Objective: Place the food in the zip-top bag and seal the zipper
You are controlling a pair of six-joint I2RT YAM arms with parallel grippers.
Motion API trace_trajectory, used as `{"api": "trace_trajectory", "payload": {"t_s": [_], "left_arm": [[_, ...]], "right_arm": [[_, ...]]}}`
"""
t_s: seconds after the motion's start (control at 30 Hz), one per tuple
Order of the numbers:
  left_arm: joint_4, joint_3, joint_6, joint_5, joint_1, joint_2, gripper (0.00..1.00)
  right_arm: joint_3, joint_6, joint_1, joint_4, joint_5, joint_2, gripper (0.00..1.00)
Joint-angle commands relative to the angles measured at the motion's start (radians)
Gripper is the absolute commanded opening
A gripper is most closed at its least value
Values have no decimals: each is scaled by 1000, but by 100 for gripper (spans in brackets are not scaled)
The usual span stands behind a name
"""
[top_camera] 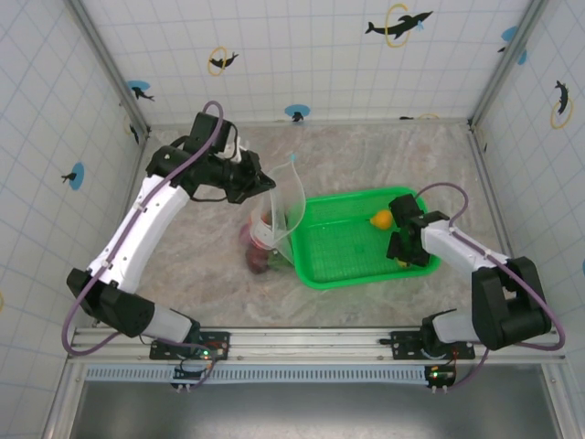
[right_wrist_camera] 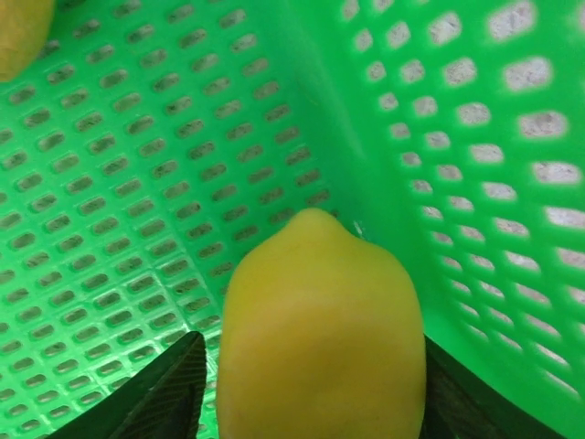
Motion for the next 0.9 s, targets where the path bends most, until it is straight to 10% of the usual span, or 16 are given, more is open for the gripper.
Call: {"api": "trace_trajectory", "payload": {"t_s": [0.0, 0.63, 0.87], "left_arm": [[-56, 51, 41, -16, 7, 21, 0], [94, -27, -44, 58, 7, 1, 0], [262, -124, -137, 100, 5, -52, 0]], "right_arm": [[-12, -2, -3, 61, -11, 8, 52], [154, 80, 84, 101, -107, -326, 35], [429, 67, 311, 296, -140, -292, 37]]}}
